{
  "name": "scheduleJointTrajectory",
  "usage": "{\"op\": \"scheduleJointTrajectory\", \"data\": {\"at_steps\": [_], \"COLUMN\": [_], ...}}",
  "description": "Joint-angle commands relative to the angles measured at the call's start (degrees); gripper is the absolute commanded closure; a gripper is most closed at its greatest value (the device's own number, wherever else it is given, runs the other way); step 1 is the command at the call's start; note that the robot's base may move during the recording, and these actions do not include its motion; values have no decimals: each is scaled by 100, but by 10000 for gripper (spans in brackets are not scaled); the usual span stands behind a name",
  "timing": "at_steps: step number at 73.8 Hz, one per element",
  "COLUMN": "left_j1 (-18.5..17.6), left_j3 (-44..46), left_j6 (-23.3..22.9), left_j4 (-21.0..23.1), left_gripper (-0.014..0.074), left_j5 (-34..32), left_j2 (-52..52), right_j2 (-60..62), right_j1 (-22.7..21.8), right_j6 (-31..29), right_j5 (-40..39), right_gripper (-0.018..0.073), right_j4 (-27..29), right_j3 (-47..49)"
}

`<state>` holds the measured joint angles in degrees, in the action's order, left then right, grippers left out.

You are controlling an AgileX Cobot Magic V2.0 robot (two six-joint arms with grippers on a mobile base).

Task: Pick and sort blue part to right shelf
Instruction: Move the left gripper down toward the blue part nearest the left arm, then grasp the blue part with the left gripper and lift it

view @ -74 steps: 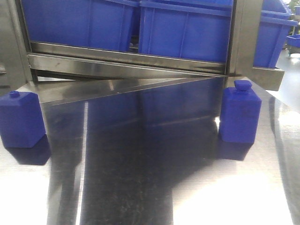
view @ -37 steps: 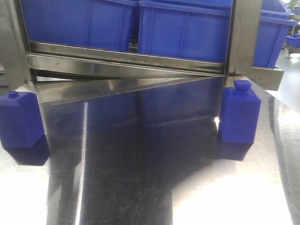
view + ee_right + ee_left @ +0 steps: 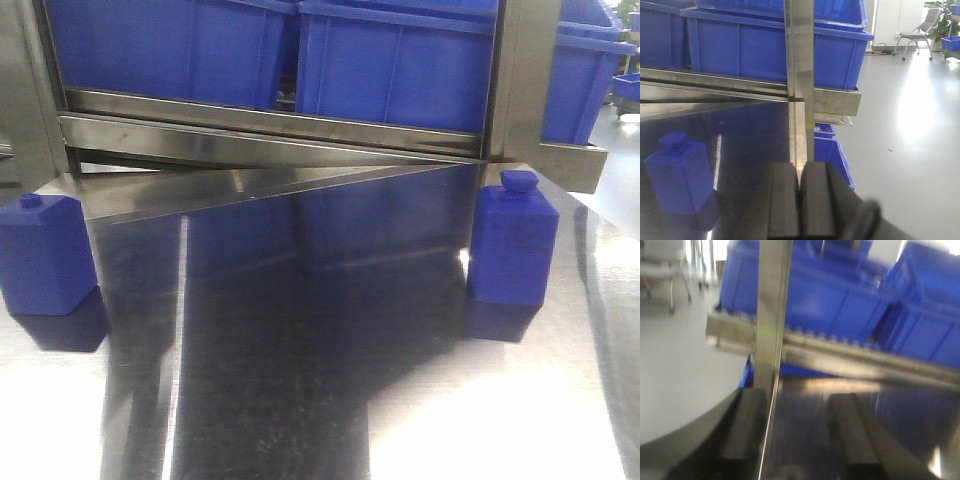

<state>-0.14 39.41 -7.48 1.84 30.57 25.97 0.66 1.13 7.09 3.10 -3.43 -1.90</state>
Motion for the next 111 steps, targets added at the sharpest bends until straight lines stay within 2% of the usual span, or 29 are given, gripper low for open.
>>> {"op": "scheduleJointTrajectory", "data": {"at_steps": [1, 4, 8, 19, 23, 28, 43, 49, 54, 63, 73, 81, 111], "left_j1": [-25, -25, -25, -25, -25, -25, -50, -236, -565, -1081, -1430, -1518, -1518], "left_j3": [523, 670, 788, 1110, 1214, 1341, 1881, 2123, 2395, 2699, 2849, 2862, 2862], "left_j6": [246, 663, 975, 1849, 1934, 1947, 1947, 1947, 1947, 1821, 985, 665, 663], "left_j4": [204, 437, 760, 2228, 2497, 2587, 2597, 2597, 2504, 1919, 1313, 1083, 935], "left_gripper": [78, 41, 6, -62, -62, -62, -62, -62, -62, -62, -62, -62, -61], "left_j5": [301, 556, 775, 1326, 1451, 1570, 1952, 2003, 2003, 1993, 2048, 2077, 2091], "left_j2": [543, 876, 1169, 2146, 2449, 2826, 3948, 4293, 4622, 5055, 5453, 5697, 6480], "right_j2": [115, 115, 115, 115, 115, 115, 115, 115, 115, 115, 115, 115, 115], "right_j1": [-19, -19, -19, -19, -19, -19, -19, -19, -19, -19, -19, -19, -19], "right_j6": [5, 5, 5, 5, 5, 5, 5, 5, 5, 5, 5, 5, 5], "right_j5": [-450, -450, -450, -450, -450, -444, -429, -429, -429, -429, -429, -429, -429], "right_gripper": [524, 524, 524, 524, 524, 524, 524, 524, 524, 524, 524, 524, 524], "right_j4": [-10, -10, -10, -10, -10, -10, -10, -10, -10, -10, -10, -10, -10], "right_j3": [137, 137, 137, 137, 137, 137, 137, 137, 137, 137, 137, 137, 137]}}
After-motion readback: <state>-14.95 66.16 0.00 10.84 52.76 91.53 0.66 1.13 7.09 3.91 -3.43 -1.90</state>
